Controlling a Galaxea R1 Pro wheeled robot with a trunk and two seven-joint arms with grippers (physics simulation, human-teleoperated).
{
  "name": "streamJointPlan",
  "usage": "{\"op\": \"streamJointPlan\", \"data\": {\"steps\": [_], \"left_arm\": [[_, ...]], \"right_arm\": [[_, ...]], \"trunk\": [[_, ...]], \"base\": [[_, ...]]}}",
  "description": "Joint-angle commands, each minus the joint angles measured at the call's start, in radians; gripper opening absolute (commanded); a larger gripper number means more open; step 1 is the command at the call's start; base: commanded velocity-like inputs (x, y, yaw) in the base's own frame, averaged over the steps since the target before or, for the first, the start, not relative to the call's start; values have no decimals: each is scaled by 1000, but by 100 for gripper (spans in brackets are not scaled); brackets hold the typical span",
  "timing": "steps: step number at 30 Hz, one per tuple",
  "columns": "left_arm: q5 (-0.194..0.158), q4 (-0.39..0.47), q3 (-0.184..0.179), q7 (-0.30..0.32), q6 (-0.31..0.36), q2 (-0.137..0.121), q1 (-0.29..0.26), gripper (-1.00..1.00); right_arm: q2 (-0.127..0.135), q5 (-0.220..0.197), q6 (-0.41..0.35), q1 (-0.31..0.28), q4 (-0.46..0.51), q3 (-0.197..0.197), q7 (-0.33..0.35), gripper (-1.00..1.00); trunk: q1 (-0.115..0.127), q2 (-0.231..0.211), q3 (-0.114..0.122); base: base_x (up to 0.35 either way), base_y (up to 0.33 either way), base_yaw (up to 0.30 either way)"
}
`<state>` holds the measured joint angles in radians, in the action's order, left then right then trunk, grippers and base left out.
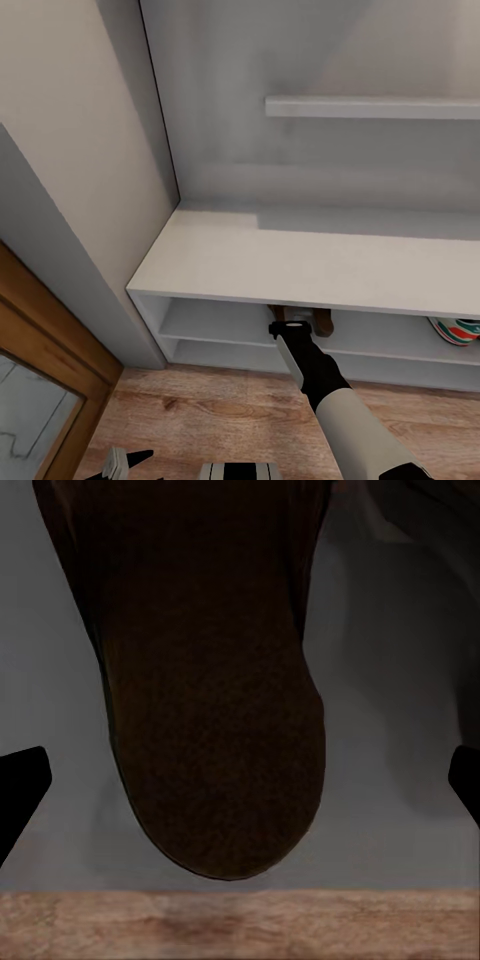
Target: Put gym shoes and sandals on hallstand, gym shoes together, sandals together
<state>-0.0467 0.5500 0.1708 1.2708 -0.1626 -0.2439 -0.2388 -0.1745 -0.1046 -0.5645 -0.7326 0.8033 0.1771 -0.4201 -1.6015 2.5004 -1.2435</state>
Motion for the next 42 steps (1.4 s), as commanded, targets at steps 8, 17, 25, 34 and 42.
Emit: {"op": "streamJointPlan", "data": {"steps": [8,17,25,34,42], "left_arm": [[0,-1,1,2,-8,0,0,100],[-1,0,1,2,-8,0,0,100],[-1,-1,3,2,-8,0,0,100],[-2,-1,5,1,-8,0,0,100],[-2,-1,6,1,-8,0,1,100]], "right_arm": [[0,-10,-2,0,0,2,-9,100],[0,-10,-3,0,-2,2,-9,100],[0,-10,-2,0,-2,2,-9,100],[0,-9,-2,1,-5,3,-8,100],[0,-10,-2,1,-6,4,-8,100]], "trunk": [[0,0,-1],[0,0,-1],[0,0,-1],[0,0,-1],[0,0,-1]], "base": [[-60,-33,0],[-236,-155,0],[-259,-166,0],[-294,-111,0],[-324,-23,0]]}}
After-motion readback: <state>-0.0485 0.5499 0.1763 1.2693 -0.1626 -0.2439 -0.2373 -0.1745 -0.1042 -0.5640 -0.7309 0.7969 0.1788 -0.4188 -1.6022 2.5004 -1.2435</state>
